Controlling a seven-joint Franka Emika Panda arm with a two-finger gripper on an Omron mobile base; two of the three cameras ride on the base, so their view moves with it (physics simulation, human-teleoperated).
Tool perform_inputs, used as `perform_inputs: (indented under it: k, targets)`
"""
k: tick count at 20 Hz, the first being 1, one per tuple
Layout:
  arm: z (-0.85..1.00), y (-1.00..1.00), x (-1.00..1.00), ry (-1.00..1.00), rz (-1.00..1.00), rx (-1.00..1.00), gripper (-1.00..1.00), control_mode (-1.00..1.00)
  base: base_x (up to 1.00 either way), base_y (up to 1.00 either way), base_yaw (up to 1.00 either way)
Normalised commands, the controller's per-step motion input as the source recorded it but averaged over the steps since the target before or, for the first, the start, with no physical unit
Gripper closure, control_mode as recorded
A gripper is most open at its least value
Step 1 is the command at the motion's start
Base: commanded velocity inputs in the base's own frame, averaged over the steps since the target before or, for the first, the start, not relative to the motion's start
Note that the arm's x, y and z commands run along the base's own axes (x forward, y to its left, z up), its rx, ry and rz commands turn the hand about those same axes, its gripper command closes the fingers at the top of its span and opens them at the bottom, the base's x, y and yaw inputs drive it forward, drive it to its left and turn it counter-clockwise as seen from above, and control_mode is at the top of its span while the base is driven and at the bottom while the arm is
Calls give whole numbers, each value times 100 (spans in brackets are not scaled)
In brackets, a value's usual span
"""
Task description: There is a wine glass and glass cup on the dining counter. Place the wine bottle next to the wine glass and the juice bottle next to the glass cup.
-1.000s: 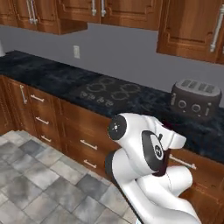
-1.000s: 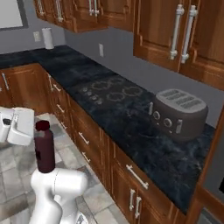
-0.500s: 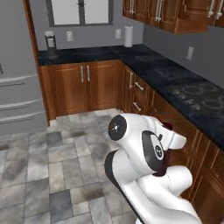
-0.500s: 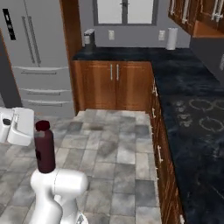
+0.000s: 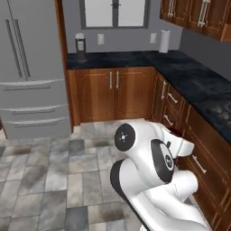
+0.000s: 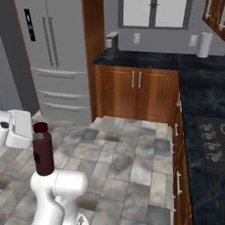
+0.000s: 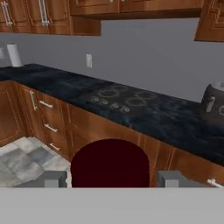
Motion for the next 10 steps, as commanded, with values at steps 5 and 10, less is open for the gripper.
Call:
perform_inputs:
  k: [5,10]
  targets:
    - [0,0,0,0,0,0,100,100,94,0,2]
    - [0,0,0,0,0,0,100,100,81,0,26]
